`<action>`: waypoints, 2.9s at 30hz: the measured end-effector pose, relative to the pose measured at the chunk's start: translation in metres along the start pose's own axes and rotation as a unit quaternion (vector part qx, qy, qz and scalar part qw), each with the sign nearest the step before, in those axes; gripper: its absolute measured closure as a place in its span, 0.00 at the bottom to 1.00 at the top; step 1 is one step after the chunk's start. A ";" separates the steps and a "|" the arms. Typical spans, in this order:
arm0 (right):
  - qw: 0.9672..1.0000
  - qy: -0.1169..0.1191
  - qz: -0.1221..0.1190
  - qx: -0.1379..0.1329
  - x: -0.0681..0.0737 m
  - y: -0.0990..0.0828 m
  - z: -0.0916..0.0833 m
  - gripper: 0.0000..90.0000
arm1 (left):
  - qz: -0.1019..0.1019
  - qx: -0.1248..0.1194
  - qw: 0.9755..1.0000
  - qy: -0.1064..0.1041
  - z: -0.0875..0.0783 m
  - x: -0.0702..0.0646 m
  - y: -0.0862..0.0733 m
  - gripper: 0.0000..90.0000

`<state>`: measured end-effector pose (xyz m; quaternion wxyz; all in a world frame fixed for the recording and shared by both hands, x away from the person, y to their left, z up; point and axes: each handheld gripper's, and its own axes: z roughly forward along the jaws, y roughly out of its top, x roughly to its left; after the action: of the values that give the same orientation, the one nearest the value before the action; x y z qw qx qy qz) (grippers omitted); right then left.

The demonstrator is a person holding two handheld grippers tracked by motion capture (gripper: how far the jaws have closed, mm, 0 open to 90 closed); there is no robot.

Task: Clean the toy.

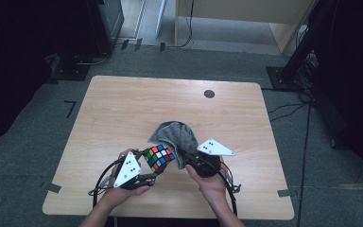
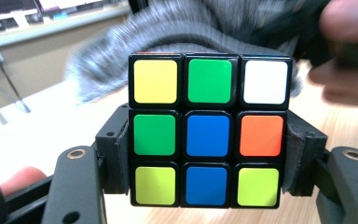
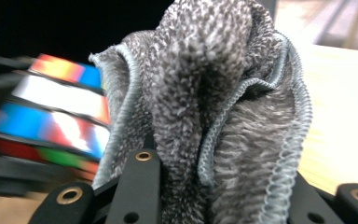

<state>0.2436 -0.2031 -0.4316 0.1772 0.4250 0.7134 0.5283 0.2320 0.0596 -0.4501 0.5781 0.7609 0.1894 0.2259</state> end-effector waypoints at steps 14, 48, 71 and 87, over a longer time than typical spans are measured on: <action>0.989 0.068 -0.133 -0.020 0.030 -0.012 0.008 0.82 | -0.086 -0.048 0.995 -0.035 -0.014 0.021 0.003 0.38; 0.995 -0.052 -0.023 0.077 -0.024 -0.013 0.019 0.31 | -0.109 -0.027 0.994 0.002 -0.017 0.039 -0.004 0.38; 0.973 -0.109 -0.066 0.192 -0.013 -0.058 0.063 0.36 | -0.104 -0.021 0.994 -0.006 -0.015 0.036 -0.004 0.38; 0.980 -0.101 -0.078 0.152 -0.030 -0.063 0.054 0.86 | -0.101 -0.016 0.995 -0.014 -0.011 0.032 -0.005 0.38</action>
<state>0.2721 -0.1990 -0.5151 0.2224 0.4411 0.7946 0.3529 0.2519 0.0871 -0.4480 0.6123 0.7319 0.2536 0.1586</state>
